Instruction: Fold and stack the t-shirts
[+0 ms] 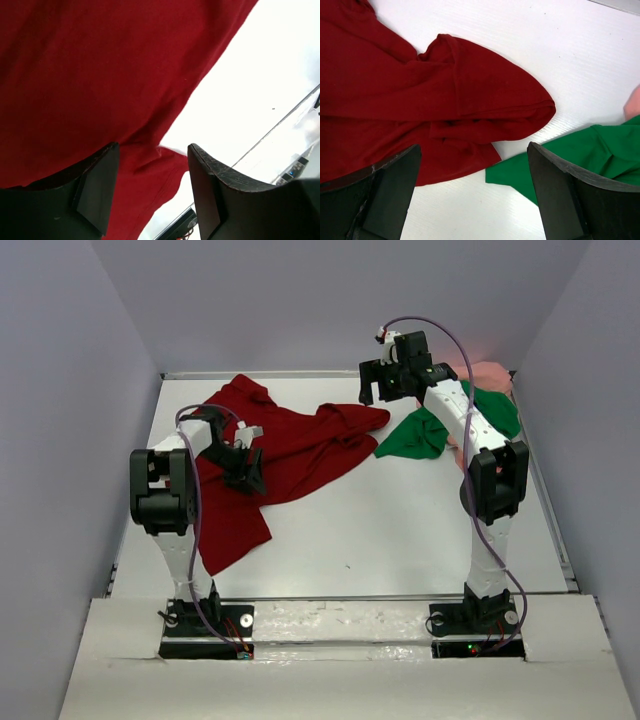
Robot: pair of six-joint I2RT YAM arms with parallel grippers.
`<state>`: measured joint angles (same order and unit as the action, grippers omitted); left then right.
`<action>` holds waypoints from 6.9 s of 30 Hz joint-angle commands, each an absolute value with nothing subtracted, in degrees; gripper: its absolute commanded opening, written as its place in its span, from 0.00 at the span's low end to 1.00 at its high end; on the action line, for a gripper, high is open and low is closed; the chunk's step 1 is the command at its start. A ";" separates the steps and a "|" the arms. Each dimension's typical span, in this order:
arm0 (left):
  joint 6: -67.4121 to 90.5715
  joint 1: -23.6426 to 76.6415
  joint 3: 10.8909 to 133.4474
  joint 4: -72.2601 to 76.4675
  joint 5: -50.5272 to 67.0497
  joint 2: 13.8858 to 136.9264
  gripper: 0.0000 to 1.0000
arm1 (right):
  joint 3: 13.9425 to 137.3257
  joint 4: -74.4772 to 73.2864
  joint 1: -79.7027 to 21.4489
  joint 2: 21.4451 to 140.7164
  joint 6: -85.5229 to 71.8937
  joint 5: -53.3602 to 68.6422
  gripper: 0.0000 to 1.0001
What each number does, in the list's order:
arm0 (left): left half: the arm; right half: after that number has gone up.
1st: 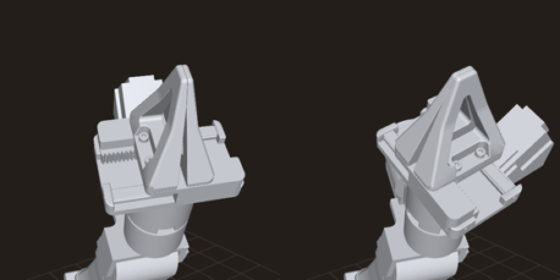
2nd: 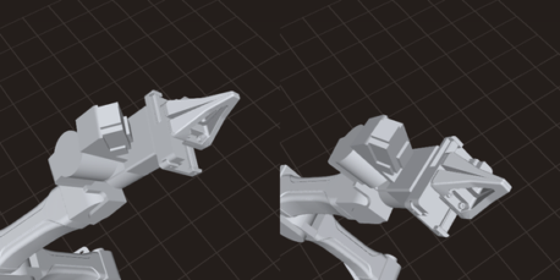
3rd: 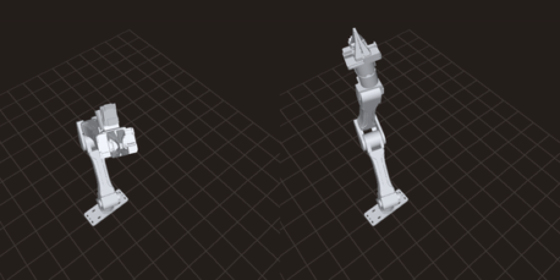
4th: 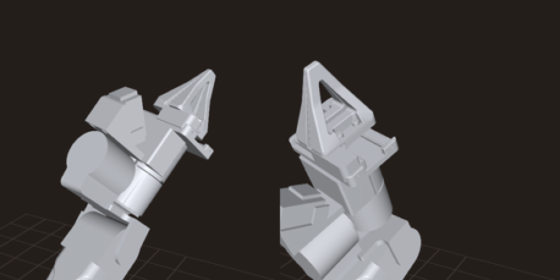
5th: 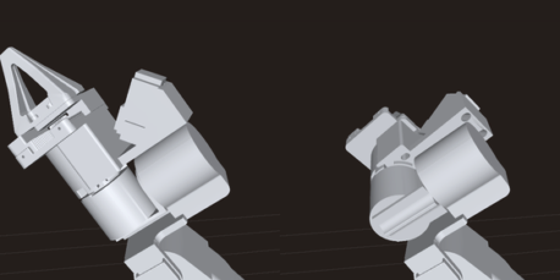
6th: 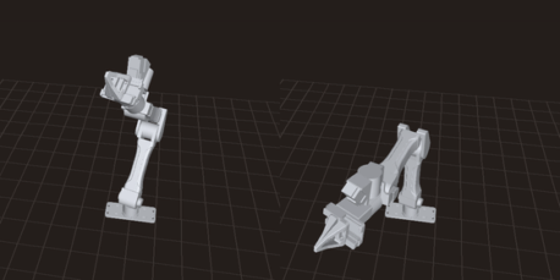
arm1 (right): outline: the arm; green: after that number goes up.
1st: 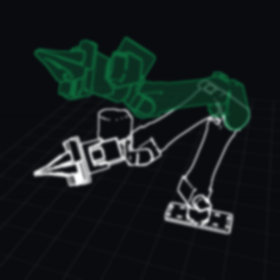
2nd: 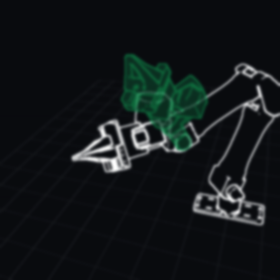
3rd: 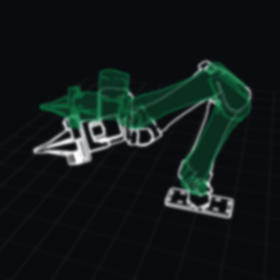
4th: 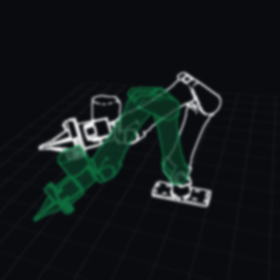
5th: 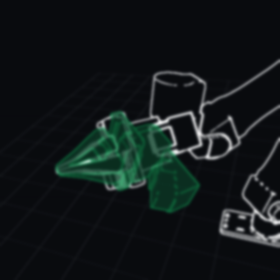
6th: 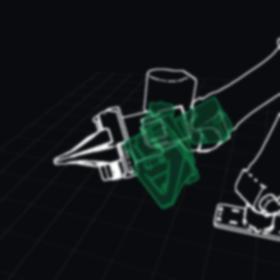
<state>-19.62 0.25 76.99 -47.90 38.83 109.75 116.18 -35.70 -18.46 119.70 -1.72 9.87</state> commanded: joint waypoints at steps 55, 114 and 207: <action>-28.38 13.88 77.00 -65.04 22.15 106.43 0.74 | 119.09 -33.75 -18.81 118.48 1.23 7.73 0.93; -23.99 21.27 75.14 -64.24 14.66 95.19 0.74 | 116.63 -32.78 -18.81 115.93 1.67 7.73 0.93; -27.95 27.16 52.56 -37.97 6.59 97.56 0.00 | 112.95 -31.73 -18.28 114.07 -1.74 14.04 0.93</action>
<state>-28.10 26.81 55.35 -40.23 5.06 95.72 114.98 -34.00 -18.44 116.09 0.38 9.87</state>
